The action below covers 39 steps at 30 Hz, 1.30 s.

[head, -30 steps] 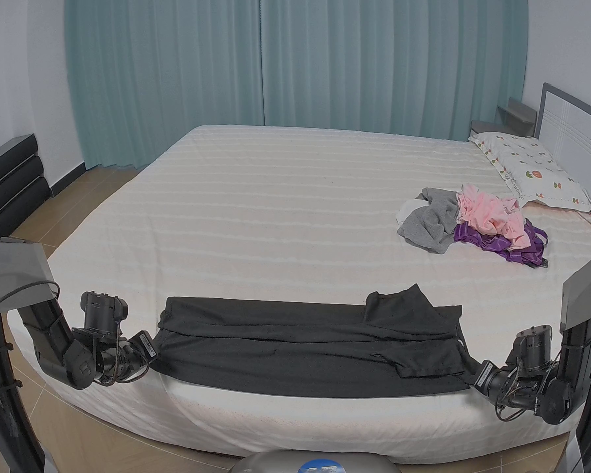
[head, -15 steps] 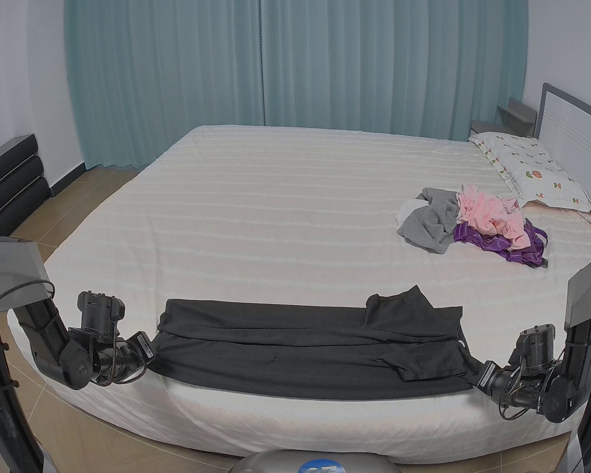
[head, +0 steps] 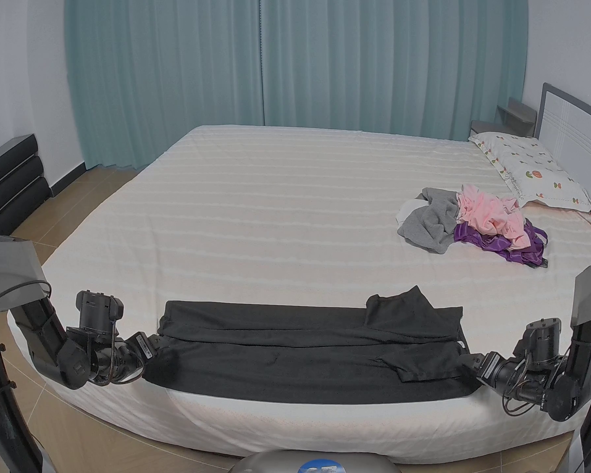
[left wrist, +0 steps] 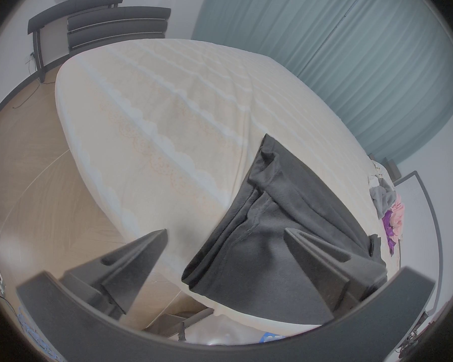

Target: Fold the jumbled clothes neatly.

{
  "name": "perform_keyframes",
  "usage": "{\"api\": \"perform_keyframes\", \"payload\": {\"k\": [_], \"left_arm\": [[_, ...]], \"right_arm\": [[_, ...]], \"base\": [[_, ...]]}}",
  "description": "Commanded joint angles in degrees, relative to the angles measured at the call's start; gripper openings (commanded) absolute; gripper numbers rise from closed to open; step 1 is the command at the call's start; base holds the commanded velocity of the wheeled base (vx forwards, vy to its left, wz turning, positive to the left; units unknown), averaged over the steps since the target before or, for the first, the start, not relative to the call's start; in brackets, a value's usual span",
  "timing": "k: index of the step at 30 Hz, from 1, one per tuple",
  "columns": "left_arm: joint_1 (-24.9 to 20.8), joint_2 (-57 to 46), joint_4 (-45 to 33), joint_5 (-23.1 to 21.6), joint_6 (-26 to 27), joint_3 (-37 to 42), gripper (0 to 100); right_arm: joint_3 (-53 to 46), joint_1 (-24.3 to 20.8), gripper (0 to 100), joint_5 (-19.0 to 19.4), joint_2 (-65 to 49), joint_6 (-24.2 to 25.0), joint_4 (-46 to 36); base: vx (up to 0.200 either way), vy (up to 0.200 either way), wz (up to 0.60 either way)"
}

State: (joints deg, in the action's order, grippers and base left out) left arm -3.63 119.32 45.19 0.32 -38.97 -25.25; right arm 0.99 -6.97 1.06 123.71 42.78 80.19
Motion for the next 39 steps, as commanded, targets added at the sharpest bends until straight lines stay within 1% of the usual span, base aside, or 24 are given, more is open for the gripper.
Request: {"api": "perform_keyframes", "payload": {"k": [1,5,8,12,13,15,17,26,35,39], "left_arm": [[0.9,-5.3,0.0,-0.3,-1.6,-0.9,100],[0.9,-5.9,0.0,-0.3,-3.4,-3.7,100],[0.9,-5.6,0.0,-0.5,-3.8,-5.7,100],[0.6,-5.2,0.4,-0.7,-5.1,-6.2,100],[0.5,-4.5,0.6,-0.7,-6.6,-6.5,100],[0.4,-3.4,0.8,-0.6,-7.7,-6.9,100],[0.9,-3.1,1.0,-0.7,-8.0,-6.9,100],[1.1,-3.0,1.0,-0.8,-8.0,-6.7,100],[-0.2,-3.0,1.0,-0.5,-7.9,-6.2,100],[-2.8,-3.5,1.0,-0.2,-7.8,-6.1,100]], "right_arm": [[-0.2,2.3,100,0.1,-9.8,-0.2,-0.1],[1.5,4.0,100,0.4,-11.3,-0.2,0.0],[1.6,4.0,100,0.5,-10.2,0.3,0.5],[1.5,4.0,100,1.0,-9.4,0.6,0.5],[1.5,4.0,100,2.0,-8.9,1.2,0.5],[1.4,4.0,100,3.1,-8.6,2.2,0.5],[1.4,4.0,100,3.9,-8.6,2.9,0.5],[1.4,4.0,100,4.3,-8.6,3.2,0.5],[1.5,3.7,100,4.3,-8.7,3.3,0.5],[1.6,3.4,100,4.3,-8.6,3.3,0.5]], "base": [[0.0,0.0,0.0],[0.0,0.0,0.0],[0.0,0.0,0.0],[0.0,0.0,0.0],[0.0,0.0,0.0],[0.0,0.0,0.0],[0.0,0.0,0.0],[0.0,0.2,0.0],[0.0,0.0,0.0],[0.2,0.0,0.0]]}}
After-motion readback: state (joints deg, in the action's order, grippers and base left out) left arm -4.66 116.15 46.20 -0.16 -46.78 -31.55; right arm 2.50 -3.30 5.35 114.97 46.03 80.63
